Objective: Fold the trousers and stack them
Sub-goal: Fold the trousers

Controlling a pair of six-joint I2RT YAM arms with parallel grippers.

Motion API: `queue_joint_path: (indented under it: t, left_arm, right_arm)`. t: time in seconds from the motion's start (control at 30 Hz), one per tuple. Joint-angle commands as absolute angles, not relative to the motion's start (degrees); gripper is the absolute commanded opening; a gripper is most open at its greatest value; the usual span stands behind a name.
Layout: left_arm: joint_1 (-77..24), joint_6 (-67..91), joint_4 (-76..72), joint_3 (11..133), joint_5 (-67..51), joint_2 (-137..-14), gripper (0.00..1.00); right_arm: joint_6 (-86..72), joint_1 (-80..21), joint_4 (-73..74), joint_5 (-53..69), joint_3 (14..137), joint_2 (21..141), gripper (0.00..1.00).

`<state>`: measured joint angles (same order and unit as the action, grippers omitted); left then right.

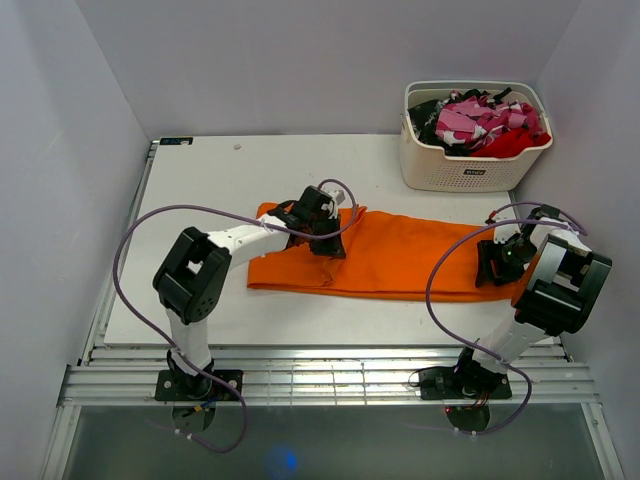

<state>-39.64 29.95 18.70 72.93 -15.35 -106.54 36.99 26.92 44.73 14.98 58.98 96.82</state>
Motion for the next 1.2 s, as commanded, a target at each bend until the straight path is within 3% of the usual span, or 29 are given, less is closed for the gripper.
queue_joint_path:
  t: [0.0,0.03,0.07,0.13,0.17,0.2,0.27,0.4,0.63,0.83,1.0,1.17]
  left_arm:
    - [-40.4,32.5,15.8,75.0,-15.7,-107.3,0.08]
    - [-40.7,32.4,15.3,75.0,-16.5,-107.6,0.15]
    - [-40.9,32.3,15.1,75.0,-16.6,-107.7,0.34]
    - [-41.0,31.8,14.7,74.8,-17.9,-107.1,0.5]
    - [-41.0,31.6,14.6,75.0,-17.8,-105.8,0.72]
    - [-41.0,31.1,14.2,75.0,-17.7,-104.8,0.83]
    - [-40.9,30.2,14.0,75.1,-18.0,-102.6,0.92]
    - [-37.3,28.1,15.2,74.3,-21.5,-94.2,0.96]
    - [-10.7,19.7,22.1,69.1,-36.3,-86.8,0.97]
    - [4.5,11.9,24.5,62.1,-43.7,-81.0,0.98]
    - [9.6,8.9,25.9,57.1,-45.4,-79.6,0.98]
    - [11.2,7.6,25.0,54.6,-44.9,-78.7,0.98]
  right_arm:
    - [36.8,26.8,44.0,14.9,58.8,96.4,0.64]
    - [36.8,26.7,44.1,14.9,58.8,96.4,0.65]
    - [36.9,26.7,44.4,15.0,58.9,96.2,0.65]
    - [37.0,26.6,44.7,15.6,59.1,96.0,0.66]
    - [37.0,26.5,45.0,15.9,59.3,95.6,0.67]
    - [37.0,26.4,45.4,16.3,59.5,95.5,0.67]
    - [36.9,26.0,46.1,17.4,60.2,94.6,0.68]
    - [36.8,24.4,49.1,20.4,62.2,92.0,0.69]
    - [32.9,17.5,51.2,29.2,67.3,86.0,0.69]
    - [13.7,4.7,39.0,38.1,68.3,86.2,0.68]
    - [-4.2,-7.0,23.4,37.9,66.9,92.6,0.68]
    - [-10.2,-13.4,16.1,35.8,67.5,100.0,0.68]
